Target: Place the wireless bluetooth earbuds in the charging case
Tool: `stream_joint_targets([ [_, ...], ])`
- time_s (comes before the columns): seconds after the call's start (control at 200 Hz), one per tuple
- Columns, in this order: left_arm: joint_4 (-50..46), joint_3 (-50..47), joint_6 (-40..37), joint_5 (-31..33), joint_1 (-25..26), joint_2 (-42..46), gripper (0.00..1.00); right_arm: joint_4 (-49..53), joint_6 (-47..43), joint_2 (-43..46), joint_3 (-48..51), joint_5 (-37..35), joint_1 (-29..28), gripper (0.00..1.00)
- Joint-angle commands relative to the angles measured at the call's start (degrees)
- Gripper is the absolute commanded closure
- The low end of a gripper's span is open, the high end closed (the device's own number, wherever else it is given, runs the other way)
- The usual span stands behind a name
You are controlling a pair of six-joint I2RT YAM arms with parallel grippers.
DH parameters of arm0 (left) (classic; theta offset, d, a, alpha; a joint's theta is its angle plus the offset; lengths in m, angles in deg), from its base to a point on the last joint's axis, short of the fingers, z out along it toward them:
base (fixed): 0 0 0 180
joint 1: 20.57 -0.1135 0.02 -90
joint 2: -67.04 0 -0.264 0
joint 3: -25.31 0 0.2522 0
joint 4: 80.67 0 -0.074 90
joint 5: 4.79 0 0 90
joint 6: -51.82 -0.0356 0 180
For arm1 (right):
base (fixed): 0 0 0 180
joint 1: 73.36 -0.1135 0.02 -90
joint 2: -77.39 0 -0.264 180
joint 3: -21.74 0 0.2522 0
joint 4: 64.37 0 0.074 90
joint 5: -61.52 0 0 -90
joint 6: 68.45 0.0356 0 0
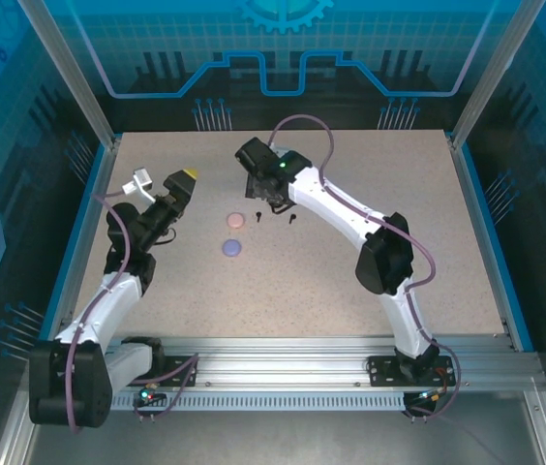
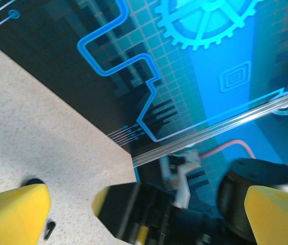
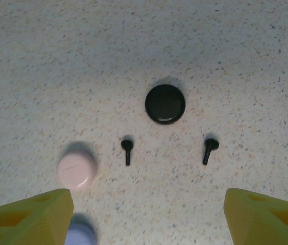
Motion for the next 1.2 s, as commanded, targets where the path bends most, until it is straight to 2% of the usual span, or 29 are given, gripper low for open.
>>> stream_joint_targets([
  [0.0, 4.2, 0.2, 1.2, -1.3, -0.3, 1.1, 0.01, 3.4, -0.4, -3.7, -4.4, 1.1, 2.4, 0.21],
  [0.13, 2.8, 0.9, 2.5, -0.2, -0.3, 1.1, 0.01, 2.3, -6.2, -7.0, -7.7, 3.6, 4.0, 0.21],
  [0.3, 5.9, 0.7, 2.0, -1.2, -0.4, 0.4, 0.01, 0.8, -19.0, -13.7, -13.5, 8.9, 6.4, 0.21],
  [0.395, 6.7, 1.2, 2.5, -1.6, -0.4, -0.4, 0.01, 0.9, -23.4, -16.8, -16.9, 12.4, 8.1, 0.21],
  [0.575, 5.4, 3.7, 3.6, -2.1, -0.4, -1.4, 0.01, 1.7, -29.8, -20.3, -20.4, 14.3, 9.8, 0.21],
  [0.88, 15.7, 3.2, 5.8, -5.8, -0.4, -4.1, 0.01, 0.5, -34.1, -23.6, -20.4, 16.3, 10.4, 0.22],
  [1.196, 14.4, 2.8, 3.6, -2.8, -0.4, -4.1, 0.01, -0.5, -34.7, -26.4, -20.6, 16.8, 9.7, 0.24],
])
